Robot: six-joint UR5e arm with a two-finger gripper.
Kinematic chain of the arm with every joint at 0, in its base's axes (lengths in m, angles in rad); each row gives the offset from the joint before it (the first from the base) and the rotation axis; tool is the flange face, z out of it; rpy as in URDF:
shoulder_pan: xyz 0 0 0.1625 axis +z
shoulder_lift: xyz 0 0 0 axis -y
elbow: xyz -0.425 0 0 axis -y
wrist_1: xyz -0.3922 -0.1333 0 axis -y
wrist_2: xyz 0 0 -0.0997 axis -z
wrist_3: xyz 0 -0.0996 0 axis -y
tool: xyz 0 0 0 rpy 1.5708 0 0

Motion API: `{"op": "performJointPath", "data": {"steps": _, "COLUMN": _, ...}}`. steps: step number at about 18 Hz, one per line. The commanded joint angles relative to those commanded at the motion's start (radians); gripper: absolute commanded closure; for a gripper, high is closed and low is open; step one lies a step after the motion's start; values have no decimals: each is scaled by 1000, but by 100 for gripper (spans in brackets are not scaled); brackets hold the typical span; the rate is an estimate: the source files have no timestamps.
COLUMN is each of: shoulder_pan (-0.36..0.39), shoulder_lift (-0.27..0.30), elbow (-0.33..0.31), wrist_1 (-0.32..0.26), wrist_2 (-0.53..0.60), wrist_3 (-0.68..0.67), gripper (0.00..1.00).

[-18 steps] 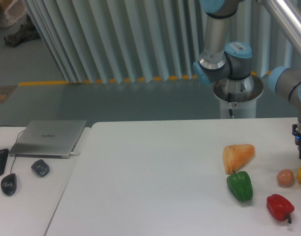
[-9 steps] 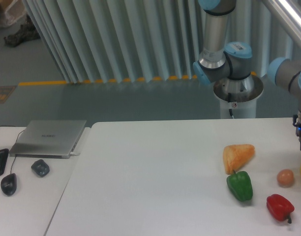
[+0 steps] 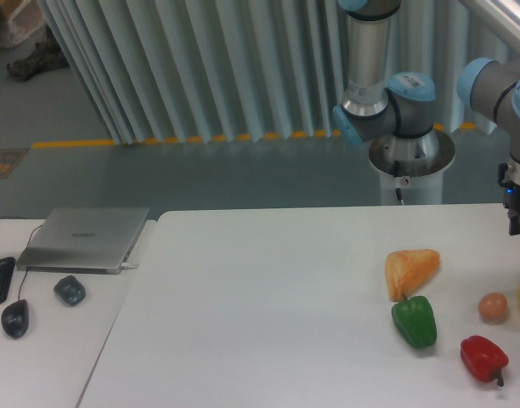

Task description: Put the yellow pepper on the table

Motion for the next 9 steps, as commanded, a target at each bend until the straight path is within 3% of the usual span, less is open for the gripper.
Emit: {"op": "performJointPath", "data": {"steps": 9, "shoulder_pan": -15, "shoulder_lift": -12, "elbow": -6, "wrist_1": 20, "wrist_2": 6, "wrist_3": -2, "gripper": 0}}
